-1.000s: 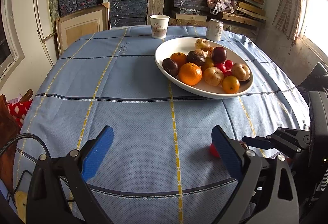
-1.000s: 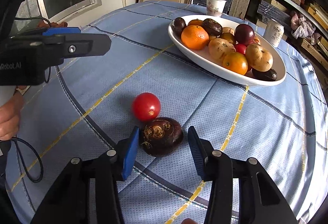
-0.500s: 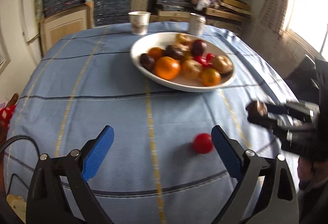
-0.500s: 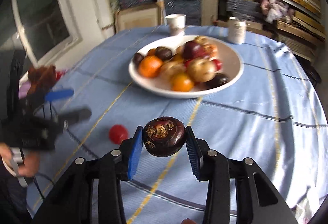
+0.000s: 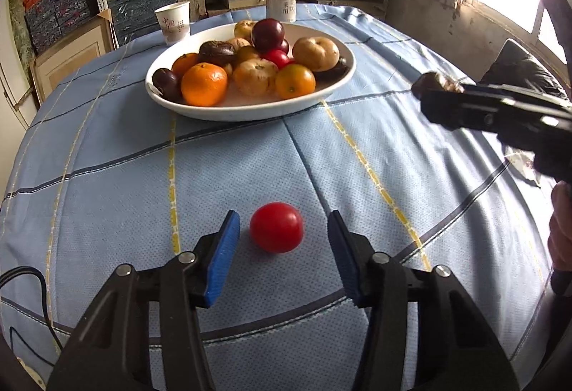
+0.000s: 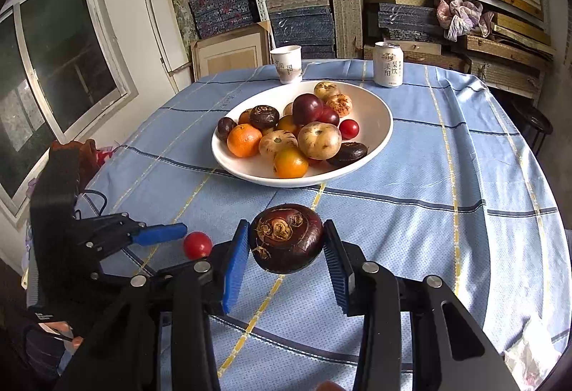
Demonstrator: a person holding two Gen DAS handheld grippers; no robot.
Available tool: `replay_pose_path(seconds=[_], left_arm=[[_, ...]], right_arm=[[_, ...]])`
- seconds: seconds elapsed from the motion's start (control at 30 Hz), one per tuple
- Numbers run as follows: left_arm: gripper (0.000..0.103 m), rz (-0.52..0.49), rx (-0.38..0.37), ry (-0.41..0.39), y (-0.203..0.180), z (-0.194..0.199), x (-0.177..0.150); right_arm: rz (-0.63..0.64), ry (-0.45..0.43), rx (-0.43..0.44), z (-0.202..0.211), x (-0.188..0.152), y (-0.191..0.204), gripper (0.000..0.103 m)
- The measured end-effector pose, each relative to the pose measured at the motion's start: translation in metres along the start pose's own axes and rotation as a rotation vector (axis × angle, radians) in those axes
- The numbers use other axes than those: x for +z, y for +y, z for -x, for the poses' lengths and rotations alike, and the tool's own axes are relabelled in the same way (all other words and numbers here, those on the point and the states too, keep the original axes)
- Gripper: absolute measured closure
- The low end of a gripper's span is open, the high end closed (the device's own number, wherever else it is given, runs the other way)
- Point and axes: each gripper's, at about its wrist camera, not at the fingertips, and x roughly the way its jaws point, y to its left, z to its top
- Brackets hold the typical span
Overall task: Organize fruits
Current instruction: 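Grasp the last red tomato with the left tool while the right tool holds the brown fruit, then lower the tomato and brown fruit onto the white plate and open both tools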
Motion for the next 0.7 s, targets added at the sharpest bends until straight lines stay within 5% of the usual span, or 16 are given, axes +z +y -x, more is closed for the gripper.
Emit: replay_pose_path(seconds=[0.17,0.33,0.7], left_arm=[[0.055,0.005,0.0,0.007,0.001,-0.004,0.0],[0.071,0.014,0.006,0.019,0.003,-0.008,0.0],[0.072,0.024,0.017,-0.013,0.006,0.003,0.001]], right_arm=[[-0.006,-0.005,0.002,0.002,0.0,-0.003,0.061],[-0.014,-0.001,-0.001,0.001,0.0,-0.006,0.061],[-0.033,0.01,0.01,-0.005,0.0,-0.015,0.061]])
